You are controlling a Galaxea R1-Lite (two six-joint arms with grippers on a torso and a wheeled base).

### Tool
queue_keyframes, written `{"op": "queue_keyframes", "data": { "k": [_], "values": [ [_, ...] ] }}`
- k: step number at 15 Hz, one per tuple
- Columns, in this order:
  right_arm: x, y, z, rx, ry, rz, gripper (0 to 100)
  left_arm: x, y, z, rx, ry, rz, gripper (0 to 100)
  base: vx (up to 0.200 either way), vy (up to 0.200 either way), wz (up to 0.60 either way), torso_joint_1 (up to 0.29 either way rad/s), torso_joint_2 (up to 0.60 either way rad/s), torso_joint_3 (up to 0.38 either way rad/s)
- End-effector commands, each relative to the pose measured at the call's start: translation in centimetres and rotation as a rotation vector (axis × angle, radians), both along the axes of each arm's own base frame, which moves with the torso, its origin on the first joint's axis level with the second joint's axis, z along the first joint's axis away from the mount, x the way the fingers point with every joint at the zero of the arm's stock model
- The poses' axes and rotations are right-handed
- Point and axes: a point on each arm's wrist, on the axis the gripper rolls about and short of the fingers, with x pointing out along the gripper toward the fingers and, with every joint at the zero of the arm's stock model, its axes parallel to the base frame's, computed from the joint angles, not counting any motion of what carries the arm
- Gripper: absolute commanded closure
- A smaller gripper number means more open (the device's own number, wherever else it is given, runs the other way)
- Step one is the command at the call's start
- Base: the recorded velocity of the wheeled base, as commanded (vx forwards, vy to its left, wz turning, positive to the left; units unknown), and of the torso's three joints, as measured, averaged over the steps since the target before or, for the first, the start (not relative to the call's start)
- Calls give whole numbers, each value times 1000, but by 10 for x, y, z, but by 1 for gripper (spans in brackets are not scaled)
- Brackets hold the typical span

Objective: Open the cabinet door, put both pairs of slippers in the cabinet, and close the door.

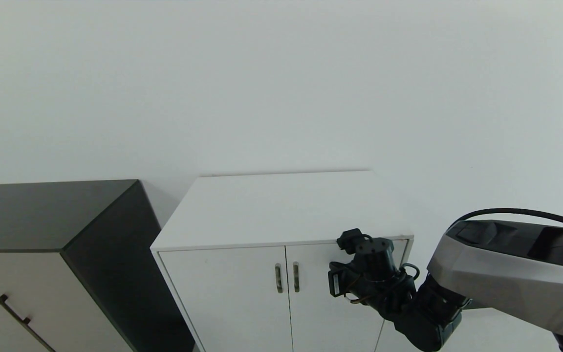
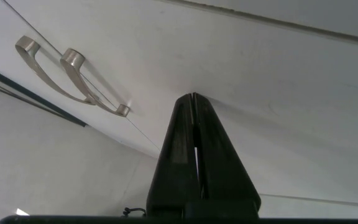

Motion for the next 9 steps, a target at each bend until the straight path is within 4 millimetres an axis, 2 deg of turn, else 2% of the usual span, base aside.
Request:
{"op": "queue_keyframes", "data": {
  "k": [1, 6, 9],
  "values": [
    [0, 1, 1, 2, -4, -1, 100, 0, 0, 0, 0, 2, 0, 100, 0, 0, 0, 0, 0, 0],
    [-1, -1, 0, -2, -1, -4, 100, 0, 0, 0, 0, -1, 0, 100, 0, 0, 0, 0, 0, 0],
    [-27, 0, 20, 14, -44, 47, 100, 0, 0, 0, 0, 1, 0, 100, 0, 0, 0, 0, 0, 0]
  ]
}}
